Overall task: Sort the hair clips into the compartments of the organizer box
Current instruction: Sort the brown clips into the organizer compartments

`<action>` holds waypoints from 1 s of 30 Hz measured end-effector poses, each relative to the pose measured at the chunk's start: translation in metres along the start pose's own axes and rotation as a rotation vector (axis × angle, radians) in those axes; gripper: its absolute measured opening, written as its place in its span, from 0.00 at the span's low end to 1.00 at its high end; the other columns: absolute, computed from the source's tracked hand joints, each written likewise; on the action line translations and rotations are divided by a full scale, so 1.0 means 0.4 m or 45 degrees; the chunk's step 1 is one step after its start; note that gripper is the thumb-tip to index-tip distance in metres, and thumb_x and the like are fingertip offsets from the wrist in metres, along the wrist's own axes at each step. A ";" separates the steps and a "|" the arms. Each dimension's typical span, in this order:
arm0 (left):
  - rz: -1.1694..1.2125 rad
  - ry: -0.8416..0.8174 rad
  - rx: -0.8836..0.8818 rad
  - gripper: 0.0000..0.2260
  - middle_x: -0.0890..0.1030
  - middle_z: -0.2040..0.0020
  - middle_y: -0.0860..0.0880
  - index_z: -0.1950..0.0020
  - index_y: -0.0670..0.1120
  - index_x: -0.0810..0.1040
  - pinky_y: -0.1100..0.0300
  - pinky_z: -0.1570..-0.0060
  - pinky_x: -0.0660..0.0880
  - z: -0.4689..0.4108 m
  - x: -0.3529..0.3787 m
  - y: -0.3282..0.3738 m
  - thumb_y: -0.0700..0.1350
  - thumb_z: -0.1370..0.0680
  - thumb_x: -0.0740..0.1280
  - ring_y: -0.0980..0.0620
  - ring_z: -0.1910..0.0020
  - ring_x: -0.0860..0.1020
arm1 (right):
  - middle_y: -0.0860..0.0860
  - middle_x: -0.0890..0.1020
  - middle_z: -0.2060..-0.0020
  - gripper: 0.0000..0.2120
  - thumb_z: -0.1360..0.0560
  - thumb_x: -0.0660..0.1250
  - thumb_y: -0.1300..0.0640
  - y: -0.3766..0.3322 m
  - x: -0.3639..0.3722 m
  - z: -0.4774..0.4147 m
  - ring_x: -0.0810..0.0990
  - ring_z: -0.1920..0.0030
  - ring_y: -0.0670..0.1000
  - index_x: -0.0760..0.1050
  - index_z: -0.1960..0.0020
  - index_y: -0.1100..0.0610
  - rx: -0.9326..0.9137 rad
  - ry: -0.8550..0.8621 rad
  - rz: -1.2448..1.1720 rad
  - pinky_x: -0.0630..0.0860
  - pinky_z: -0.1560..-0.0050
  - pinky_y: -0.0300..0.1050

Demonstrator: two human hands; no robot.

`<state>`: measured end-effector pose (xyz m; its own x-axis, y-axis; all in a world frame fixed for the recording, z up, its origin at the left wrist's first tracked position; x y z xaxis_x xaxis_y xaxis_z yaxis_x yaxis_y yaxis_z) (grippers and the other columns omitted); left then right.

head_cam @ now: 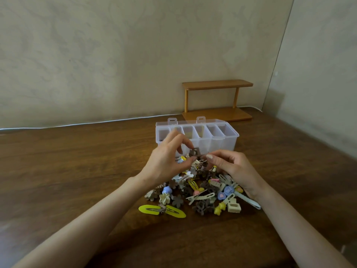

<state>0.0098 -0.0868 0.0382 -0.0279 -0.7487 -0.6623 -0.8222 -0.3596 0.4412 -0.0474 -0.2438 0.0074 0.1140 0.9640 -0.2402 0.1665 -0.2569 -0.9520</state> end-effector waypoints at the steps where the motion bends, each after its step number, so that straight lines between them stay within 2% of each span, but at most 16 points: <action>1: -0.027 0.038 -0.041 0.12 0.72 0.49 0.54 0.50 0.49 0.74 0.65 0.58 0.73 -0.008 -0.018 -0.017 0.51 0.30 0.68 0.59 0.56 0.73 | 0.49 0.83 0.63 0.13 0.30 0.67 0.47 0.000 -0.007 0.000 0.81 0.59 0.43 0.82 0.53 0.55 -0.017 0.035 0.032 0.74 0.58 0.31; 4: -0.136 0.230 -0.188 0.11 0.72 0.47 0.52 0.51 0.48 0.75 0.66 0.58 0.71 -0.036 -0.088 -0.103 0.48 0.30 0.70 0.59 0.57 0.72 | 0.51 0.83 0.63 0.07 0.27 0.68 0.53 0.004 -0.015 -0.001 0.81 0.60 0.44 0.82 0.53 0.54 -0.047 0.077 0.061 0.74 0.59 0.32; 6: -0.200 0.308 -0.315 0.10 0.73 0.48 0.50 0.51 0.47 0.76 0.62 0.59 0.72 -0.051 -0.120 -0.171 0.46 0.30 0.72 0.56 0.57 0.73 | 0.51 0.83 0.63 0.06 0.26 0.68 0.54 0.005 -0.016 -0.002 0.80 0.60 0.46 0.82 0.53 0.54 -0.060 0.082 0.070 0.75 0.58 0.34; 9: -0.215 0.252 -0.444 0.09 0.73 0.49 0.50 0.52 0.48 0.77 0.56 0.56 0.76 -0.076 -0.116 -0.240 0.47 0.29 0.72 0.53 0.55 0.74 | 0.51 0.83 0.64 0.05 0.26 0.68 0.54 0.006 -0.020 -0.005 0.80 0.61 0.46 0.82 0.53 0.53 -0.087 0.098 0.106 0.75 0.58 0.39; 12: -0.163 0.190 -0.499 0.10 0.74 0.48 0.49 0.49 0.48 0.77 0.59 0.56 0.74 -0.094 -0.094 -0.269 0.47 0.28 0.71 0.53 0.55 0.74 | 0.49 0.83 0.63 0.04 0.26 0.68 0.55 0.007 -0.023 -0.005 0.80 0.61 0.46 0.81 0.53 0.52 -0.106 0.117 0.133 0.76 0.57 0.43; 15: -0.147 0.193 -0.494 0.11 0.74 0.46 0.48 0.45 0.46 0.76 0.61 0.57 0.72 -0.091 -0.090 -0.267 0.46 0.27 0.70 0.53 0.56 0.74 | 0.50 0.83 0.62 0.04 0.26 0.68 0.56 0.008 -0.026 -0.005 0.80 0.60 0.48 0.81 0.53 0.52 -0.111 0.132 0.135 0.77 0.56 0.45; 19: -0.127 0.201 -0.437 0.09 0.75 0.48 0.49 0.47 0.46 0.76 0.57 0.55 0.76 -0.063 -0.100 -0.225 0.45 0.26 0.69 0.52 0.56 0.75 | 0.50 0.83 0.62 0.04 0.26 0.68 0.56 0.003 -0.026 -0.003 0.80 0.61 0.45 0.81 0.53 0.52 -0.130 0.137 0.138 0.77 0.57 0.43; 21: -0.123 0.140 -0.377 0.07 0.74 0.50 0.50 0.49 0.48 0.76 0.57 0.55 0.76 -0.055 -0.100 -0.191 0.45 0.26 0.68 0.53 0.57 0.74 | 0.51 0.83 0.61 0.04 0.26 0.68 0.58 0.000 -0.027 -0.001 0.81 0.59 0.48 0.81 0.53 0.52 -0.140 0.141 0.131 0.77 0.57 0.45; 25: -0.082 -0.009 -0.236 0.05 0.75 0.51 0.53 0.51 0.49 0.76 0.62 0.55 0.75 -0.047 -0.086 -0.116 0.44 0.26 0.69 0.59 0.56 0.75 | 0.48 0.83 0.59 0.10 0.26 0.68 0.64 0.006 -0.030 -0.002 0.79 0.56 0.56 0.82 0.55 0.49 -0.116 0.098 0.243 0.78 0.55 0.50; 28: 0.006 -0.228 -0.183 0.04 0.76 0.52 0.56 0.52 0.49 0.77 0.68 0.58 0.75 -0.032 -0.051 -0.070 0.45 0.26 0.68 0.61 0.56 0.76 | 0.44 0.82 0.58 0.16 0.27 0.68 0.69 0.006 -0.008 0.003 0.79 0.57 0.50 0.82 0.58 0.47 -0.104 -0.078 0.388 0.78 0.56 0.43; 30: 0.075 -0.346 -0.193 0.04 0.77 0.53 0.56 0.52 0.49 0.77 0.70 0.58 0.74 -0.021 -0.028 -0.053 0.46 0.26 0.68 0.62 0.56 0.76 | 0.44 0.80 0.56 0.16 0.28 0.69 0.68 0.008 0.005 0.006 0.77 0.57 0.48 0.82 0.59 0.45 -0.076 -0.171 0.492 0.75 0.56 0.39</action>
<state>0.0322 -0.0755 0.0414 -0.2406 -0.6020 -0.7614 -0.7213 -0.4140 0.5553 -0.0488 -0.2423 0.0036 0.0514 0.7950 -0.6045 0.1935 -0.6017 -0.7749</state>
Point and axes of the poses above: each hand's wrist, its own z-axis away from the middle knuckle, its own x-axis out of the palm, y = z × x, the point moved 6 cm from there along -z, towards the middle knuckle
